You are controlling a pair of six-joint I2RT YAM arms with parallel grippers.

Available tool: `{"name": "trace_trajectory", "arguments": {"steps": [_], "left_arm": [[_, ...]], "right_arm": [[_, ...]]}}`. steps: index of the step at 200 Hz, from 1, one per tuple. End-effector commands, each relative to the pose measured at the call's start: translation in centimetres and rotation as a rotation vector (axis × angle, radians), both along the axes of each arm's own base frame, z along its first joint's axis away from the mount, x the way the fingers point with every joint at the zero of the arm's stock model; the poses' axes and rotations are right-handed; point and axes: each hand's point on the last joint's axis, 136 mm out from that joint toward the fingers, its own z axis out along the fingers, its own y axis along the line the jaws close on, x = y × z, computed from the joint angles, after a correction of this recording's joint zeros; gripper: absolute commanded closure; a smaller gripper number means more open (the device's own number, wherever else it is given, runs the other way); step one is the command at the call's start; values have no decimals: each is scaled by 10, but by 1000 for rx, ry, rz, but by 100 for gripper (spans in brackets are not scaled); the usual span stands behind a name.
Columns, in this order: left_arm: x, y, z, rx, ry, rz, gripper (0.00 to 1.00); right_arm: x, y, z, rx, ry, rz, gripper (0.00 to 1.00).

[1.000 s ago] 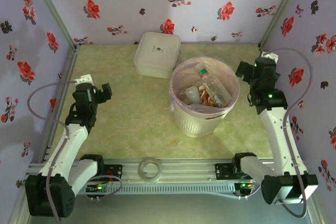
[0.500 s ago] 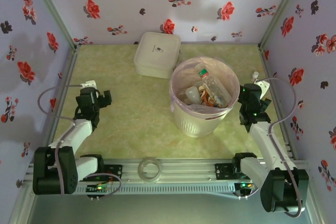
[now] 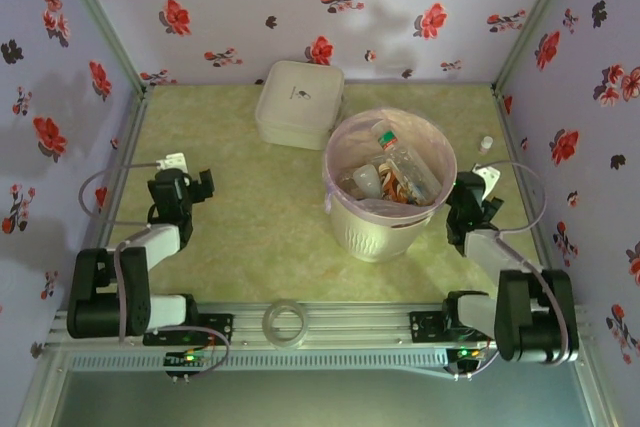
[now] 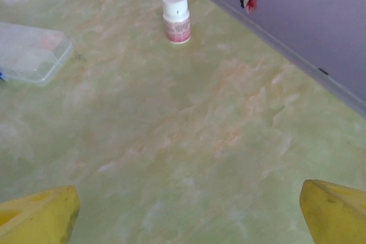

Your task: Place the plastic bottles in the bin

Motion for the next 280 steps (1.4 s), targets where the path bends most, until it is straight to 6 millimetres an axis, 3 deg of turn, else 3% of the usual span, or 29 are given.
{"name": "trace_trajectory", "arguments": {"steps": [1,22,61,81,106,132,144,154,166,204,230,280], "left_arm": [[15,4,17,39,-67,-9,0],[21,3,13,29,-43,-23,0],[19,-3,15,15,-65,-55,0],[22,-7,16,2,-81,-73,0],[30,-17,-10,-19,-84,-132,0],[30,-18,-8,-18,-100,-134,0],[30,-17,-7,-17,-103,-133,0],[30,-17,-8,-18,-99,-133,0],[30,-17,-8,-18,-99,-133,0],[30,-18,-7,-17,-101,-134,0],[30,-18,-8,-17,-101,-135,0],[30,-18,-8,-17,-101,-133,0]], "right_arm": [[23,3,24,5,-147,23,1],[32,4,25,-23,-148,47,1],[31,2,33,-99,-199,65,1],[33,-2,26,-113,-234,42,1],[41,7,21,-104,-197,99,1],[41,13,20,-112,-236,146,1],[42,13,7,-98,-198,140,1],[48,11,11,-136,-262,130,0],[45,11,6,-102,-178,121,1],[51,13,6,-118,-170,131,1],[61,31,2,-111,-140,243,1],[61,31,3,-114,-151,245,1]]}}
